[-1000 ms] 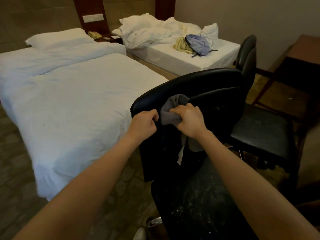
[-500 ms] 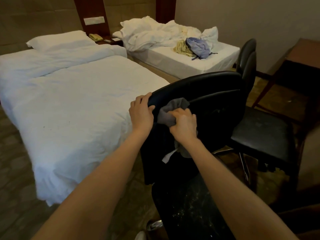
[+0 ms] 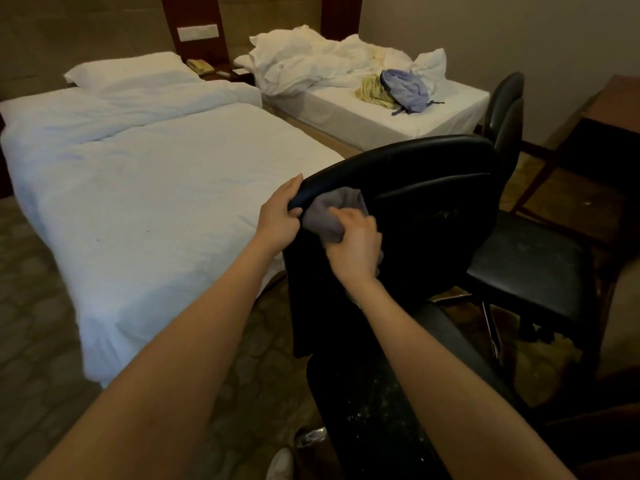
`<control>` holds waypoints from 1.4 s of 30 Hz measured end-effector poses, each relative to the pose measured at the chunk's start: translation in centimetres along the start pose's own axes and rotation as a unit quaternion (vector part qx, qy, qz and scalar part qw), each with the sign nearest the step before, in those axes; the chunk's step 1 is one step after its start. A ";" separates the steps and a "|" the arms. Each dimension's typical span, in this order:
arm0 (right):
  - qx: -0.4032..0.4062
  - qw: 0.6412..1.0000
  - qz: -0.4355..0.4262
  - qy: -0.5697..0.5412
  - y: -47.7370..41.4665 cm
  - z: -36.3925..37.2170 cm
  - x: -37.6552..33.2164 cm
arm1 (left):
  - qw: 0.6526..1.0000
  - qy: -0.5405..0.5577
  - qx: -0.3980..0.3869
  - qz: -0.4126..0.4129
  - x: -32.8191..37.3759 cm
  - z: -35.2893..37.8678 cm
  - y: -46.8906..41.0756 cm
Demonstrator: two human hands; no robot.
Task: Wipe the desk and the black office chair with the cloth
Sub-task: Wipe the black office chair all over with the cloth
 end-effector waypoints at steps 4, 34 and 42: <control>0.003 0.995 -0.087 0.044 2.9 2.7 -2.0 | 1.000 0.025 0.010 -0.008 -0.5 -0.5 0.1; 0.057 0.996 0.008 -0.061 2.2 3.4 4.5 | 0.990 -0.127 -0.056 0.028 -0.7 5.5 3.4; -0.091 0.994 0.054 -0.005 6.8 7.3 6.9 | 0.988 -0.148 -0.005 0.049 -0.4 5.5 3.5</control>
Point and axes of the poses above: each hand's wrist, its own y-axis away from the middle knuckle, its own z-axis out of the palm, x = y × z, the point moved 9 cm from there along -y, towards the middle knuckle, and after that the axes turned 12 degrees about y, right-handed, at the moved point
